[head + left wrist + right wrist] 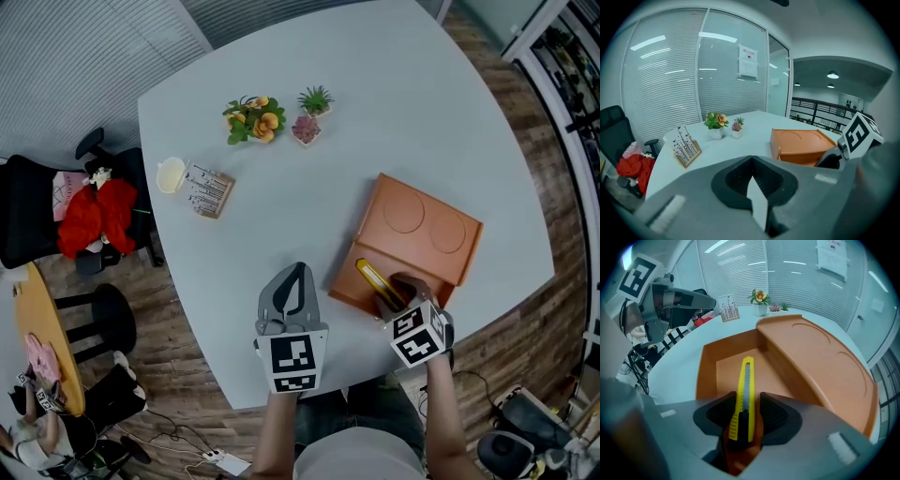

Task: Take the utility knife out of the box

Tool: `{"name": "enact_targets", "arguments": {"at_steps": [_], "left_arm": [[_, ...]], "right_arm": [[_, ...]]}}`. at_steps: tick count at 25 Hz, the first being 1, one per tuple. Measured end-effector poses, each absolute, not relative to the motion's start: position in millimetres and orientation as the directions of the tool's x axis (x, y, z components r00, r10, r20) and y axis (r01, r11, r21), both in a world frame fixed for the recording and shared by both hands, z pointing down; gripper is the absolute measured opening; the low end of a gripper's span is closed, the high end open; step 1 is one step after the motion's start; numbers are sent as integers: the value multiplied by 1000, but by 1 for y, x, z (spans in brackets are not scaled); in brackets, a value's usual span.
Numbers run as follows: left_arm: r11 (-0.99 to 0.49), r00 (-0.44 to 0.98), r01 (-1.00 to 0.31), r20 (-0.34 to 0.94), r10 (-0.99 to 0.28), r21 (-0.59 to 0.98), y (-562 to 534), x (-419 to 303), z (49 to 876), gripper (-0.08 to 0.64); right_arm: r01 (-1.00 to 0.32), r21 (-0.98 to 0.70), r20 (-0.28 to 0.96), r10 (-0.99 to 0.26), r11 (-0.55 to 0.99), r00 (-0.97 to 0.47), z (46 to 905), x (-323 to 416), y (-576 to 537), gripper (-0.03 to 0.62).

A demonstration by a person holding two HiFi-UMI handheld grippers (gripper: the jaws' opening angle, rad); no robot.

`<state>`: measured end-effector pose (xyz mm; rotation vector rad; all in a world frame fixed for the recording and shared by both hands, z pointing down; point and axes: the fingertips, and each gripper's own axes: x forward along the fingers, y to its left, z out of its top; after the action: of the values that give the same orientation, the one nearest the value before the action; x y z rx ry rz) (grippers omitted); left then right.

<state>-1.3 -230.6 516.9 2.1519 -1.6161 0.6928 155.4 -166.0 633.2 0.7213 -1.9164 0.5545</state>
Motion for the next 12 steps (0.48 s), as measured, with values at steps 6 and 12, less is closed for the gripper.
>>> {"name": "enact_targets", "arguments": {"at_steps": [6, 12], "left_arm": [[-276, 221, -961, 582, -782, -5, -229, -1, 519, 0], [-275, 226, -961, 577, -785, 2, -225, -3, 516, 0]], "right_arm": [[-656, -21, 920, -243, 754, -309, 637, 156, -167, 179], [-668, -17, 921, -249, 744, -301, 638, 156, -168, 175]]}}
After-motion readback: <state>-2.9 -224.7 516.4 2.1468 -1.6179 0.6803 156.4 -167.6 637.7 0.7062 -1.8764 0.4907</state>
